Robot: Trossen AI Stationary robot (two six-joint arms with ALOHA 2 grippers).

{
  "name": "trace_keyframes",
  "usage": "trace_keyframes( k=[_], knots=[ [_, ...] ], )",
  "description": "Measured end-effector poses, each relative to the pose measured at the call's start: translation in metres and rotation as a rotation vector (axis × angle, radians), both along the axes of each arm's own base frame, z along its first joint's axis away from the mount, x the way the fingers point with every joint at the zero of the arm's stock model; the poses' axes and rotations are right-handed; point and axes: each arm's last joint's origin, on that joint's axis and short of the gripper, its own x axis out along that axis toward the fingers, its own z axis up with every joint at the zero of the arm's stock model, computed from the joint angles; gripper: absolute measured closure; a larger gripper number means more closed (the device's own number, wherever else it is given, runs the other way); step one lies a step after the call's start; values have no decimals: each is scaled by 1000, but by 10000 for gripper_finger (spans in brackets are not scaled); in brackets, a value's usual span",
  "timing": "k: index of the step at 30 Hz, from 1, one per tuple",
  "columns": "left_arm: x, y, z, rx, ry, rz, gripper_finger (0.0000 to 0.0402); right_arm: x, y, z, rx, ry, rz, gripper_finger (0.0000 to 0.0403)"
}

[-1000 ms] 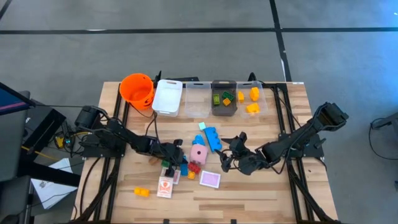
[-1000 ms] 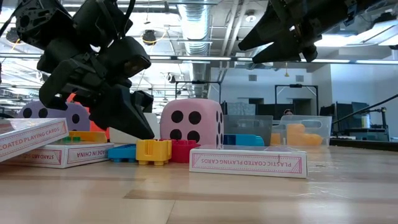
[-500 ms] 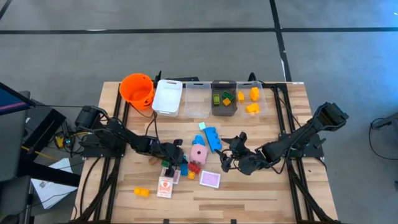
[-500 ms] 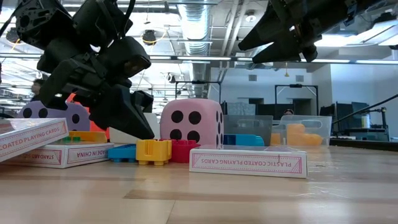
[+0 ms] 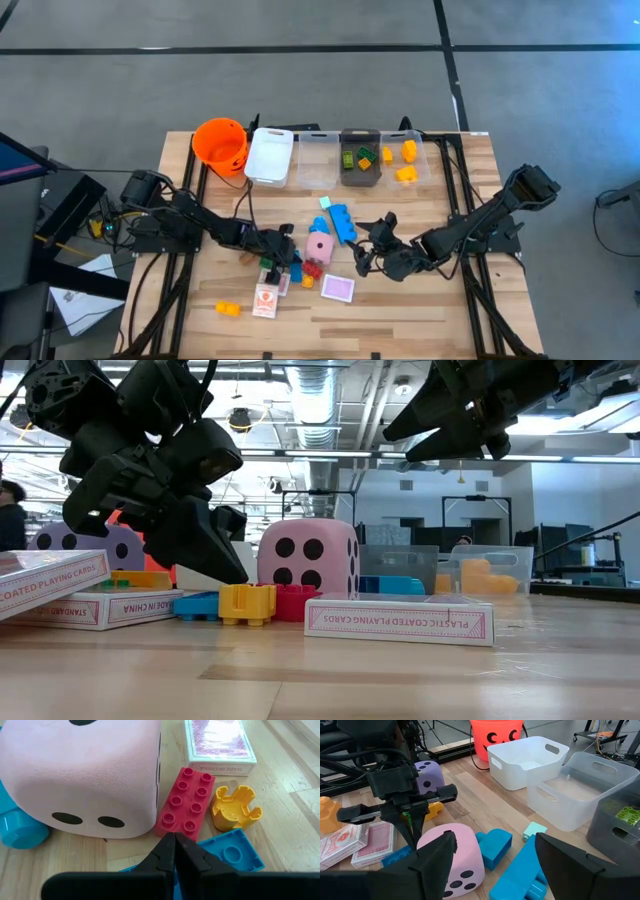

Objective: Pick & Place Toys
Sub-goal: Put the small blue game piece into the black bin

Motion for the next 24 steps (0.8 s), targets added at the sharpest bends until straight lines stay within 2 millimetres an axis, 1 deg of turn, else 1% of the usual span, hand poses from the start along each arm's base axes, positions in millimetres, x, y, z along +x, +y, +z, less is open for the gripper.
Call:
trace_keyframes(
  k=[21, 24],
  knots=[
    [0, 0, 0, 0, 1, 1, 401, 0, 0, 0, 0, 0, 0, 132],
    [0, 0, 0, -24, 12, 21, 401, 0, 0, 0, 0, 0, 1, 132]
  ],
)
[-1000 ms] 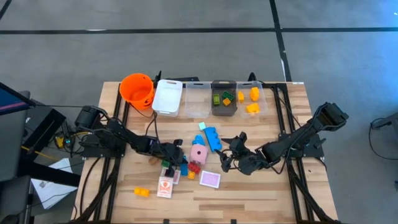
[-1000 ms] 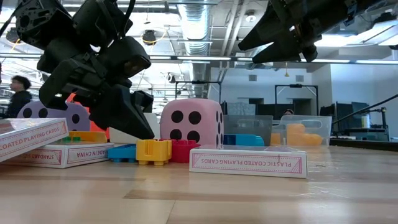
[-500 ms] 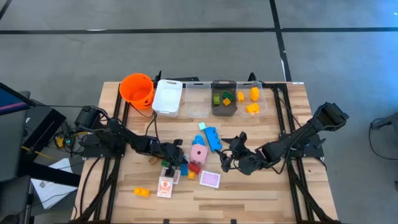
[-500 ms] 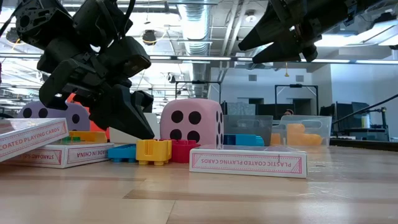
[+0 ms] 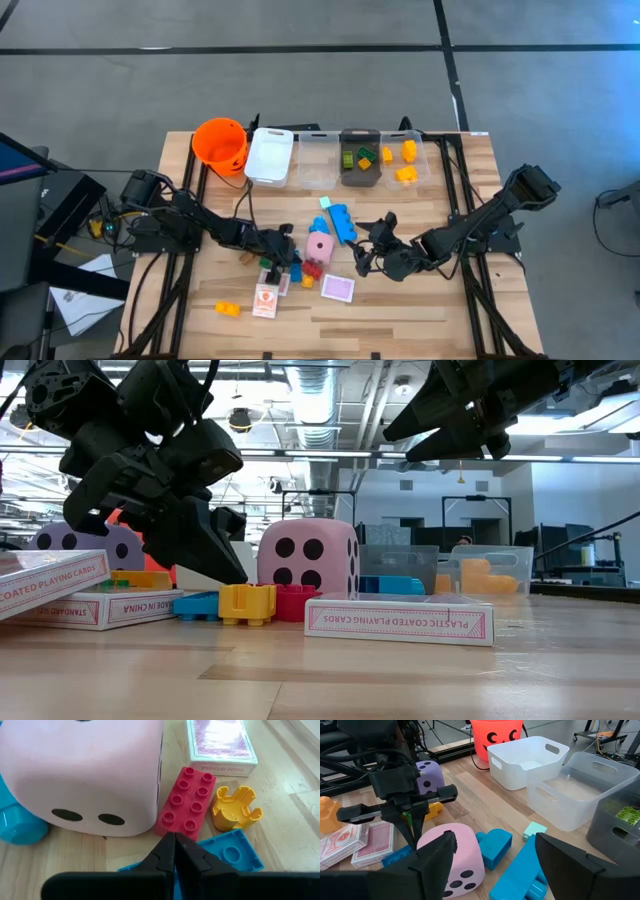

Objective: Pick & Place Toys
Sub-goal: Put the small blue game piece into the black bin

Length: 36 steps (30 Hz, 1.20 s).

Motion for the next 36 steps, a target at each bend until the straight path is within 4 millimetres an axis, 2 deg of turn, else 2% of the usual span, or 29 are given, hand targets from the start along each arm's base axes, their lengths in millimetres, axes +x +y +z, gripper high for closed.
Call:
trace_keyframes(
  k=[14, 26, 31, 36],
  knots=[
    [-4, 2, -5, -78, 94, 101, 401, 0, 0, 0, 0, 0, 0, 132],
    [-5, 15, -6, 101, 25, 438, 401, 0, 0, 0, 0, 1, 0, 132],
    [-5, 27, -6, 123, 4, 593, 401, 0, 0, 0, 0, 0, 0, 132],
    [-3, 39, -6, 68, -18, 706, 401, 0, 0, 0, -1, 1, 0, 132]
  ],
)
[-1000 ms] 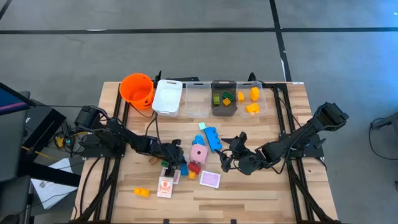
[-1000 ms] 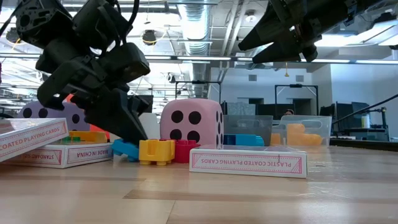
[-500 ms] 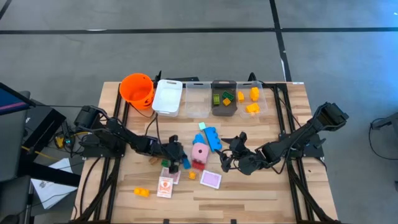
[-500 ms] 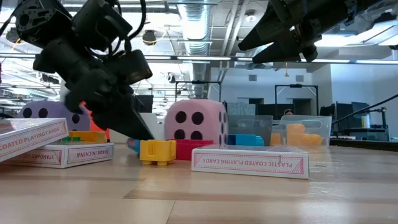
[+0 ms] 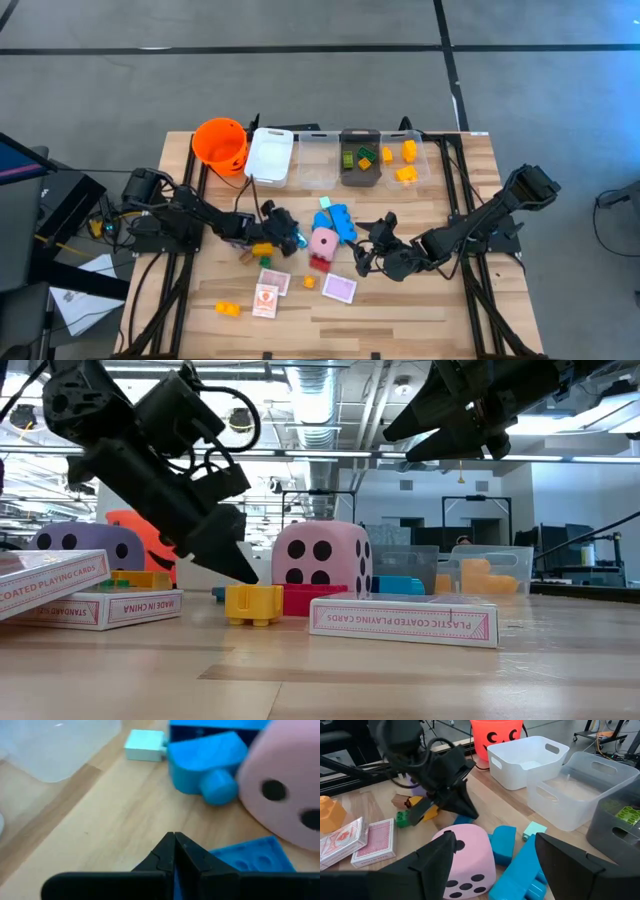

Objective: Pick & Place Toys
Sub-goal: Put the small blue game piece into the black bin

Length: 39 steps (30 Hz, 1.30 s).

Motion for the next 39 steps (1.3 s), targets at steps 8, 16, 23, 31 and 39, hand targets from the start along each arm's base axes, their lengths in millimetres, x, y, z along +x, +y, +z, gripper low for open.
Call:
trace_keyframes(
  k=[8, 16, 23, 31, 39],
  knots=[
    [1, 2, 19, 80, -35, -72, 401, -1, 0, -1, -3, 8, 3, 132],
    [-9, 3, 72, 140, -192, -121, 401, -1, 0, -1, -5, 13, 2, 132],
    [-21, 5, 99, 174, -264, -144, 401, -1, 0, -1, 2, 8, -1, 132],
    [-29, 7, 86, 188, -96, -163, 401, -1, 0, -1, 4, 8, -1, 132],
    [-36, 6, 75, 239, 81, -295, 402, -1, 0, -1, 9, 5, -4, 132]
  ],
)
